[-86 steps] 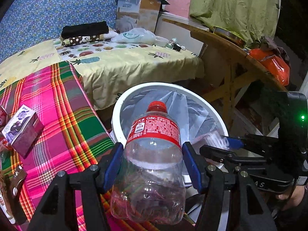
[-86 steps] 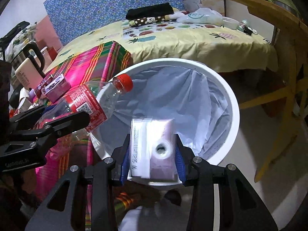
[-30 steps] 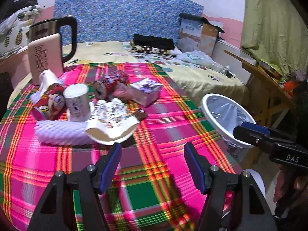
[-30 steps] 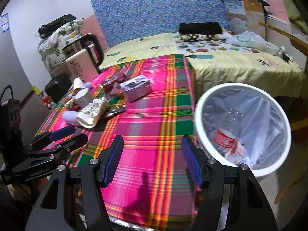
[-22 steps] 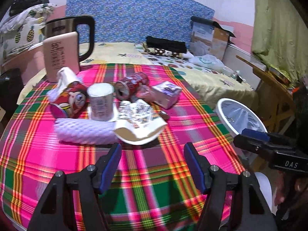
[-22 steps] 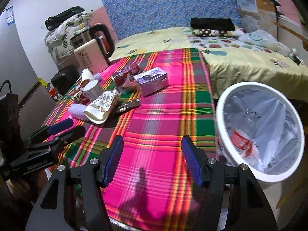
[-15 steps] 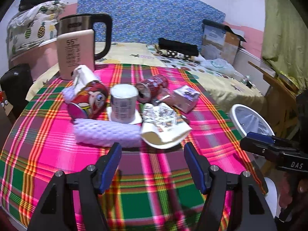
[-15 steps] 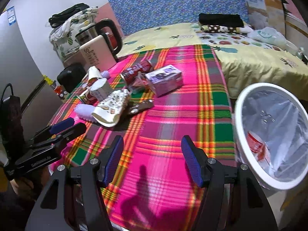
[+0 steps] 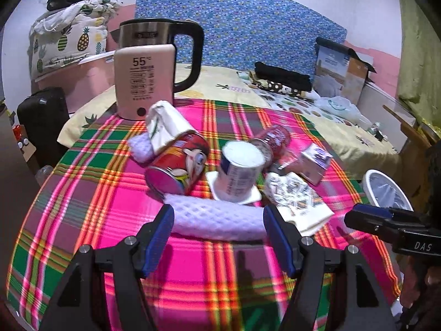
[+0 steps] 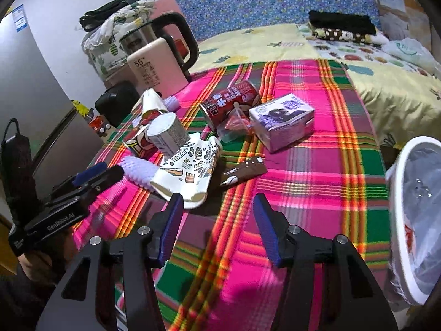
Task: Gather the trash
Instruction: 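Grasp the patterned paper cup with right tool while left grasps the red can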
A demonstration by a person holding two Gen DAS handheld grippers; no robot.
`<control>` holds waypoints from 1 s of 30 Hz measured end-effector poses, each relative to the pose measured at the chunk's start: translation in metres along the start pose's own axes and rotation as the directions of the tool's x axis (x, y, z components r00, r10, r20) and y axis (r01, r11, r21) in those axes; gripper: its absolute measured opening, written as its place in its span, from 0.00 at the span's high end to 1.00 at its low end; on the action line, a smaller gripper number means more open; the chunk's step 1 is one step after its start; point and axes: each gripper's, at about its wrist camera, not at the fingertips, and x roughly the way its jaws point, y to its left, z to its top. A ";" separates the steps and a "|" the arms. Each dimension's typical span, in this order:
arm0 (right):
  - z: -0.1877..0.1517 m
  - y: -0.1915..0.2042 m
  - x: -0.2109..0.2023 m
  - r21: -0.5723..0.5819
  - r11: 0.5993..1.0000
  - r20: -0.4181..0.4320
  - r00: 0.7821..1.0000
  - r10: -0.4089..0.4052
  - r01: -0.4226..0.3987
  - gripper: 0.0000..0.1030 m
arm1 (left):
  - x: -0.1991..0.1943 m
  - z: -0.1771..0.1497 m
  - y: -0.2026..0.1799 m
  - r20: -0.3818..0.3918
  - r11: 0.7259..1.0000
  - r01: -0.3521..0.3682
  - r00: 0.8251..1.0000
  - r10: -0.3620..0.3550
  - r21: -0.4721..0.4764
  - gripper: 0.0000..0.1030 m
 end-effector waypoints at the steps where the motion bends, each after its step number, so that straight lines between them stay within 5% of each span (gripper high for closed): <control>1: 0.001 0.000 0.003 0.005 1.000 -0.007 1.000 0.001 -0.001 0.47 | 0.002 0.002 0.003 0.000 1.000 -0.005 1.000 0.005 0.001 0.33; 13: 0.011 0.005 0.030 0.001 1.000 -0.047 0.999 0.022 -0.022 0.58 | 0.033 0.027 0.029 0.007 0.997 -0.063 0.998 0.063 0.044 0.33; 20: 0.011 0.002 0.033 0.002 1.000 -0.051 0.998 0.029 -0.029 0.91 | 0.065 0.039 0.033 -0.056 0.994 -0.042 0.997 0.048 0.104 0.32; 27: 0.013 -0.002 0.027 -0.001 1.000 -0.029 0.999 0.022 -0.022 0.92 | 0.085 0.039 0.029 -0.131 0.994 -0.025 0.991 0.039 0.111 0.32; 30: 0.012 -0.003 0.023 0.000 1.000 -0.020 1.000 0.022 -0.022 0.92 | 0.084 0.039 0.034 -0.137 0.996 -0.025 0.990 0.036 0.081 0.41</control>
